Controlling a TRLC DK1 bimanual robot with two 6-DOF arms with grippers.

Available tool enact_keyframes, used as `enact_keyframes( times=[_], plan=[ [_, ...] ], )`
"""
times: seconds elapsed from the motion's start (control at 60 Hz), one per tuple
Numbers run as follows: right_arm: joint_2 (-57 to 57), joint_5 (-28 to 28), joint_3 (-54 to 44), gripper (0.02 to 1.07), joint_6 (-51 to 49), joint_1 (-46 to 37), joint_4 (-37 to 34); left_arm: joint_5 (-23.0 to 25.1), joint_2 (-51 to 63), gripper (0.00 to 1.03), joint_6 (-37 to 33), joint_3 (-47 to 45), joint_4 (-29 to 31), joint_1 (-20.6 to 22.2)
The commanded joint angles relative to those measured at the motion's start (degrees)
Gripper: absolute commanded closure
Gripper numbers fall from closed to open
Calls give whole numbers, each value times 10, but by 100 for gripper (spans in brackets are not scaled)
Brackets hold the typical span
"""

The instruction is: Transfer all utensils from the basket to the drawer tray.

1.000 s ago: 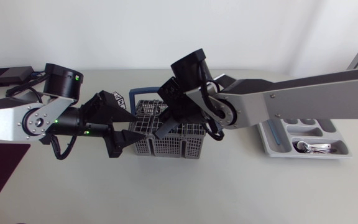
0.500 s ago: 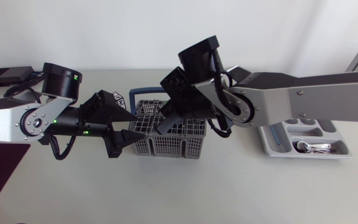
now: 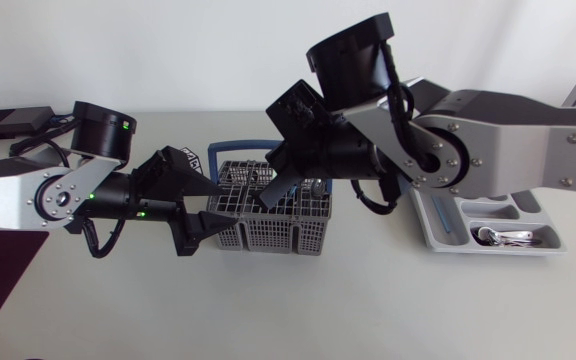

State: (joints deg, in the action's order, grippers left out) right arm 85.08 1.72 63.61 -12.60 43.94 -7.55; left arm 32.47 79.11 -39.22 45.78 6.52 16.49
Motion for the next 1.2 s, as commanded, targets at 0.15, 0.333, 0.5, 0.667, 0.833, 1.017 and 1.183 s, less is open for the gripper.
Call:
enact_keyframes(
  times=[0.15, 0.333, 0.5, 0.667, 0.833, 1.017, 1.183],
  plan=[
    [-21, 0, -43, 88, 3, -3, -1, -51, 17, 16, 32, 29, -21, 48],
    [-54, 0, -85, 72, 2, -18, 6, -167, 72, 16, 113, 57, -96, 109],
    [-79, -15, -113, 72, -2, -49, 9, -232, 108, 16, 141, 72, -135, 139],
    [-102, -29, -133, 72, -5, -72, 9, -259, 125, 16, 158, 75, -165, 150],
    [-117, -41, -153, 72, -5, -91, 17, -319, 134, 22, 187, 70, -213, 170],
    [-128, -46, -167, 72, -6, -102, 21, -373, 153, 30, 200, 70, -246, 196],
    [-142, -54, -174, 72, -9, -114, 21, -435, 185, 43, 208, 87, -263, 213]
  ],
)
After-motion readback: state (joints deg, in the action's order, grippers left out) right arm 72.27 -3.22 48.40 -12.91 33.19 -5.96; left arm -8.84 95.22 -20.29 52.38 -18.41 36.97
